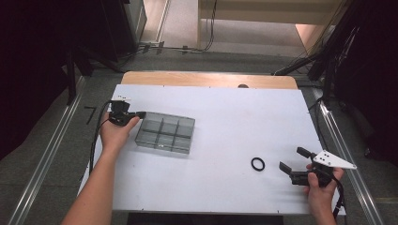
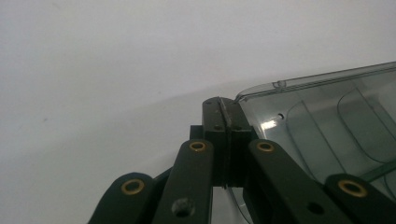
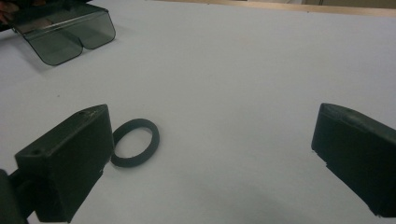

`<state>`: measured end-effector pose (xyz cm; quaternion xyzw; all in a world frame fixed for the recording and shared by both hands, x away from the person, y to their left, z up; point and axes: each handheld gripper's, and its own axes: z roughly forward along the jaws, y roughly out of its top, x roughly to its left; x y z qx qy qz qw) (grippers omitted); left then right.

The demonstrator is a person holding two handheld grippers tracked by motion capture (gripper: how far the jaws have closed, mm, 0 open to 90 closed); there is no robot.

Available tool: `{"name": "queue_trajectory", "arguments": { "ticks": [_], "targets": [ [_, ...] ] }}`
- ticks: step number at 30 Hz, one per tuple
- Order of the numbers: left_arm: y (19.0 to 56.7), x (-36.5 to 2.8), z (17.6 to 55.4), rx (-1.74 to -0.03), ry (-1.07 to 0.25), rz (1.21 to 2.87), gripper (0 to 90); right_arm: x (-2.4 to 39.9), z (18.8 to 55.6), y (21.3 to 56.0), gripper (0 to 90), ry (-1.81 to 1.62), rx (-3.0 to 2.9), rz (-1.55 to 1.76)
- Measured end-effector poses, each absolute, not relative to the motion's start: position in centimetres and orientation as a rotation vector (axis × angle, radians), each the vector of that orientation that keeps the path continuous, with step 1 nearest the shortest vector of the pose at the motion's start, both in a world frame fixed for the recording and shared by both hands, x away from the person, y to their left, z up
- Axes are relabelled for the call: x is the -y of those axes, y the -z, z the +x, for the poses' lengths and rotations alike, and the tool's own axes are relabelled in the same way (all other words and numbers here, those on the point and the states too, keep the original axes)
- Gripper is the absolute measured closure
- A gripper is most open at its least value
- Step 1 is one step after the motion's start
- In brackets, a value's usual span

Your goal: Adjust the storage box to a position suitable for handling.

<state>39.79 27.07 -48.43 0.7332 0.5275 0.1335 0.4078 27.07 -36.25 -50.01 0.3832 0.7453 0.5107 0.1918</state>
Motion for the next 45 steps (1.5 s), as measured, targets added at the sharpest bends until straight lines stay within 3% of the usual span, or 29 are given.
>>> {"name": "queue_trajectory", "arguments": {
  "ticks": [45],
  "targets": [
    [48.0, -22.1, 39.8, -1.181, -0.267, 1.945, 90.0, 36.1, 27.1, 50.0, 0.0, -1.43, -2.099, 1.067]
  ]
}}
